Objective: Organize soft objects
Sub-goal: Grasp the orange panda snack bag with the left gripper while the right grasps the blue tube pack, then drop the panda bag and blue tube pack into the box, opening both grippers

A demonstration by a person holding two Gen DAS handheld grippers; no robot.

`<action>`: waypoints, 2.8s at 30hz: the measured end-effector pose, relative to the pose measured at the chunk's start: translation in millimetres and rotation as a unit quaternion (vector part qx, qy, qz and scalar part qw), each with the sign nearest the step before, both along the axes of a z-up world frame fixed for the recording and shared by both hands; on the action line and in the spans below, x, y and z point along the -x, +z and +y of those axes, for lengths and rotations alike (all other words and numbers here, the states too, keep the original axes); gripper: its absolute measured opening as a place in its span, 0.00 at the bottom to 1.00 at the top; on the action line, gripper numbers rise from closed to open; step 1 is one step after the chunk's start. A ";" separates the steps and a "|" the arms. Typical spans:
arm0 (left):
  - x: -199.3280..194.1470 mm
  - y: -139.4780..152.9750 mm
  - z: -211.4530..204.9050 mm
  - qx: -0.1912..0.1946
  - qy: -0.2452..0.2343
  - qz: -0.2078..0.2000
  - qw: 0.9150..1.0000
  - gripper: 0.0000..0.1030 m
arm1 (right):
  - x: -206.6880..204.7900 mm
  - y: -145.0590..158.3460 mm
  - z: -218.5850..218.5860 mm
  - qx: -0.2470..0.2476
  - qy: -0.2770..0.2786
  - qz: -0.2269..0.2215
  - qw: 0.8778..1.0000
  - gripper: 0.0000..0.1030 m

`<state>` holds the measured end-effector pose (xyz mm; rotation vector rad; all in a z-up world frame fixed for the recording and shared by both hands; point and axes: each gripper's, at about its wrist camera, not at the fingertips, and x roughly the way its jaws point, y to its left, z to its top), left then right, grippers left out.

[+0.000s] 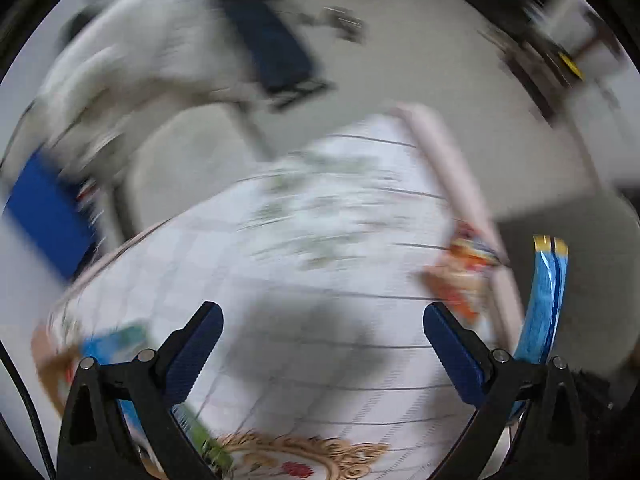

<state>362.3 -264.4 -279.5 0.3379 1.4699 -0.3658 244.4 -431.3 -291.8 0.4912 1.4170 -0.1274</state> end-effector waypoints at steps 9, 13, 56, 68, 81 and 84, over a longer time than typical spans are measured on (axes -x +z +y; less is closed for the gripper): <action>6.1 -96.4 -124.6 -0.071 -0.148 0.096 0.982 1.00 | 25.8 -13.3 -97.5 0.039 -0.078 0.027 0.996 0.15; 16.0 -116.8 -132.7 -0.076 -0.154 0.114 0.978 1.00 | 27.7 -17.4 -107.1 0.039 -0.090 0.028 0.995 0.15; 23.7 -48.6 398.6 0.083 0.273 0.156 0.946 0.34 | -14.9 -16.4 422.2 -0.046 0.216 0.035 0.975 0.15; 19.2 -36.9 401.2 0.084 0.263 0.139 0.951 0.68 | -20.1 -18.4 425.1 -0.030 0.221 0.060 0.973 0.51; 80.1 34.9 444.1 0.059 0.290 0.021 0.955 0.70 | 0.0 17.7 427.9 0.024 0.241 0.042 0.969 0.69; 110.0 47.6 457.0 0.031 0.299 -0.022 0.953 0.85 | 8.0 25.9 430.4 0.039 0.247 0.032 0.968 0.87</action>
